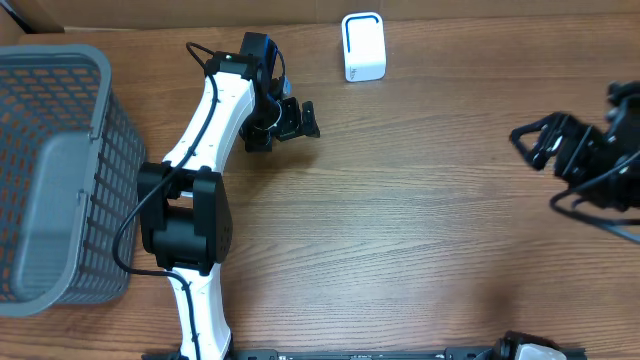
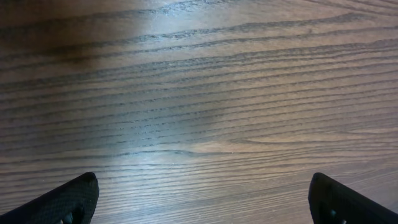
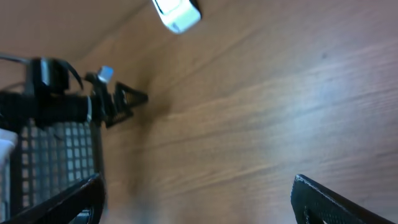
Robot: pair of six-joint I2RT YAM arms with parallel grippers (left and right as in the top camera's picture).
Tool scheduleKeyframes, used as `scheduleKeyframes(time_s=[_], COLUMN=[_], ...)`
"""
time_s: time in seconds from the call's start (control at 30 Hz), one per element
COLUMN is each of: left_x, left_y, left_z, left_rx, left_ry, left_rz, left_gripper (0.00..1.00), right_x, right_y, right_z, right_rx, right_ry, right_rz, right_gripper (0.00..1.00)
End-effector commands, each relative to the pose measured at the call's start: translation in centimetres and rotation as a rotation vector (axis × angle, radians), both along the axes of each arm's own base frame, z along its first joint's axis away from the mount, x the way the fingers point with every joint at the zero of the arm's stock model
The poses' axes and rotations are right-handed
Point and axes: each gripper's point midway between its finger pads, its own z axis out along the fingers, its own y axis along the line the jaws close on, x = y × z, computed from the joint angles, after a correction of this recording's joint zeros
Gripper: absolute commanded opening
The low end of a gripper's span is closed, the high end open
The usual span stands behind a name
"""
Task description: Scan the item barcode
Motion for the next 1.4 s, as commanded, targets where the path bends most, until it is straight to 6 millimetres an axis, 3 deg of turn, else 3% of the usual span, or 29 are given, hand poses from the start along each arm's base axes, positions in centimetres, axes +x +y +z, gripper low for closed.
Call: scheduleKeyframes(time_s=[0.0, 0.4, 0.87, 1.37], left_x=[-0.1, -0.1, -0.1, -0.1], left_y=[-0.4, -0.4, -0.4, -0.4], left_z=[-0.2, -0.2, -0.2, -0.2], left_rx=[0.01, 0.011, 0.011, 0.011], left_ry=[0.002, 0.002, 0.002, 0.002], left_rz=[-0.005, -0.005, -0.005, -0.005], left_gripper=[1.0, 1.0, 1.0, 1.0], right_x=[-1.6, -6.2, -9.8, -10.1], right_y=[-0.4, -0.3, 0.4, -0.5], right_z=[-0.6, -0.1, -2.9, -3.3], right_rx=[-0.06, -0.126, -0.092, -0.137], right_ry=[-0.011, -0.116, 0.087, 0.108], right_rz=[-0.02, -0.055, -0.047, -0.073], right_gripper=[0.95, 1.0, 1.0, 1.0])
